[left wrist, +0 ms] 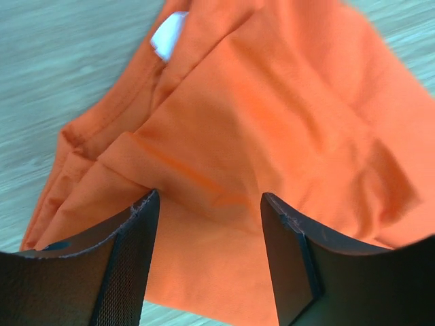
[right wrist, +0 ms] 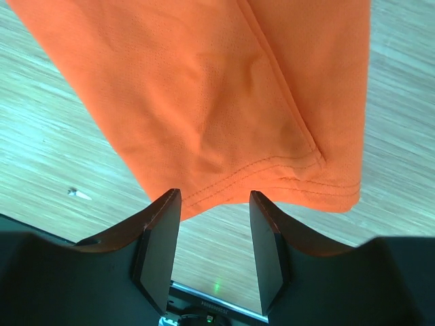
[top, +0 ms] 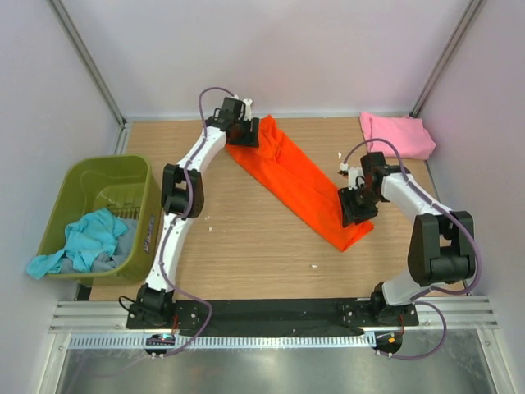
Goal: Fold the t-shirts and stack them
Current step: Fold the tshirt
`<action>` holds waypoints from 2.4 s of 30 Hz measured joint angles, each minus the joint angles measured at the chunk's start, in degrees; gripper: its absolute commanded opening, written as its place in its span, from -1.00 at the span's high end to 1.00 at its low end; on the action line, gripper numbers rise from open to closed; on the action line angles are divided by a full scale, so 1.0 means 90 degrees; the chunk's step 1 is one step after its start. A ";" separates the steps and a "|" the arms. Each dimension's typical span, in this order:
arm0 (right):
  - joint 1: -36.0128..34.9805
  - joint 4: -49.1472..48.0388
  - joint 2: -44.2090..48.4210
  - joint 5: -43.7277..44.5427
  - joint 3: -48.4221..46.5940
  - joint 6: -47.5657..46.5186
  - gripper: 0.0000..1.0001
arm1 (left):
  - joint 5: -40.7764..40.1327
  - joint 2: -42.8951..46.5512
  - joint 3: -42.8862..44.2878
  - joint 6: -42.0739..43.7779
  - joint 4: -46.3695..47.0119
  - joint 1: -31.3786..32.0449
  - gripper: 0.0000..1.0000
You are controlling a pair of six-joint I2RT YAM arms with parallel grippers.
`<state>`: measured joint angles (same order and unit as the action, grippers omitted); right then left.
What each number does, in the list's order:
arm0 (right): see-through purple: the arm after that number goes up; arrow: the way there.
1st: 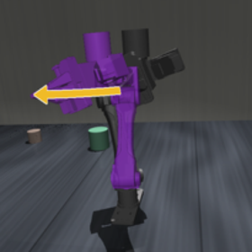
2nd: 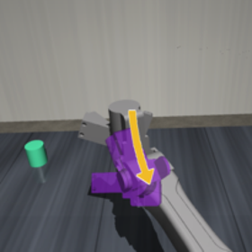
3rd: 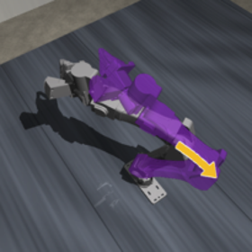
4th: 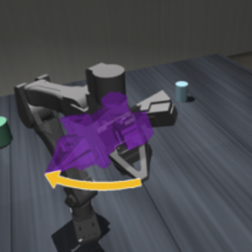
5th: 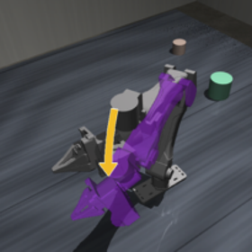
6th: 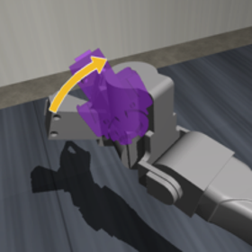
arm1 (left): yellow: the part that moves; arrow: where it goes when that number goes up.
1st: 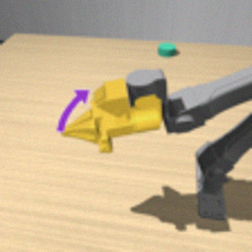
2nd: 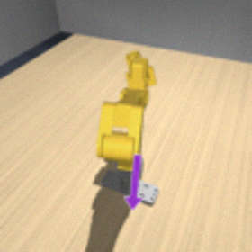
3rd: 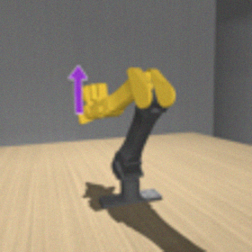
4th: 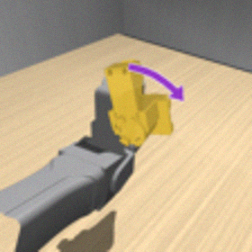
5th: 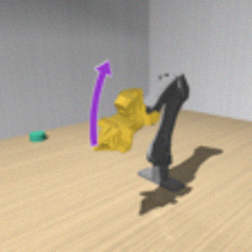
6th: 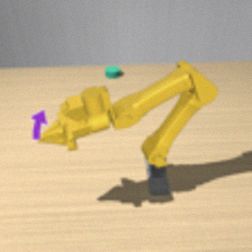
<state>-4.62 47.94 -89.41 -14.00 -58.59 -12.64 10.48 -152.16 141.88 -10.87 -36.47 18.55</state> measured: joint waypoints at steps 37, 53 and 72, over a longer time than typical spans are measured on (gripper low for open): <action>0.0916 -0.0661 -0.3927 -0.0721 -0.5331 0.0758 -0.03 | 0.2562 0.1540 -0.3121 -0.1217 0.0151 0.2953 -0.10; 0.0945 -0.0675 -0.3927 -0.0780 -0.5326 0.0852 -0.03 | 0.1617 0.2769 -0.4731 -0.0160 -0.2237 0.0797 -0.04; -0.0906 -0.1188 -0.5020 -0.2295 -0.7295 0.1664 -0.04 | 0.1362 0.4673 -0.4753 0.0260 -0.2195 0.1008 -0.08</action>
<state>-12.78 37.26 -134.58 -34.65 -124.25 2.33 22.74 -110.10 99.11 -8.54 -56.23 27.62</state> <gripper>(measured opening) 0.517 0.543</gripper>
